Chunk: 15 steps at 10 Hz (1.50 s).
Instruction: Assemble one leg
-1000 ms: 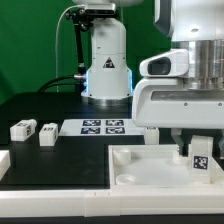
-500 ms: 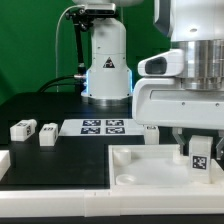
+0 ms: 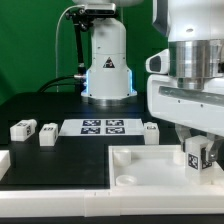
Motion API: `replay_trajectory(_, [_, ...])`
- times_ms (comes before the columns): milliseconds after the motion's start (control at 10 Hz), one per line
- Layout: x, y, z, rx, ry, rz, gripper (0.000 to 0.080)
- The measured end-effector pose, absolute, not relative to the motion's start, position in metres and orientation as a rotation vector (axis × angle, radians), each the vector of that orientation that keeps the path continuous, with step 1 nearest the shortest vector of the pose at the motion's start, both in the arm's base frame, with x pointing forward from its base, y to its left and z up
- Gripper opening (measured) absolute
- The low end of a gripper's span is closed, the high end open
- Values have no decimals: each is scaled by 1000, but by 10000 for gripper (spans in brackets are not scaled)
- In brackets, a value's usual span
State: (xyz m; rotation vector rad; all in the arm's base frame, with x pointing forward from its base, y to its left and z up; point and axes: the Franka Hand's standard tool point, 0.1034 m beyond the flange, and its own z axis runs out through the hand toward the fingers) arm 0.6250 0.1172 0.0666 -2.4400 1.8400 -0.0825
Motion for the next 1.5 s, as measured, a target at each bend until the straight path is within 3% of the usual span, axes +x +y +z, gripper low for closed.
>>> replay_trajectory(400, [623,120,67,-1910,2367,-25,290])
replay_trajectory(800, [624,116,66,-1763,2478,-22,290])
replay_trajectory(900, [624,116,66,-1785,2462,-23,341])
replay_trajectory(1000, [624,116,66,-1842,2421,-26,341])
replay_trajectory(1100, [624,117,65,-1892,2383,-29,554])
replay_trajectory(1200, [624,117,66,-1950,2337,-33,620])
replay_trajectory(1500, [624,117,65,-2145,2165,-47,648])
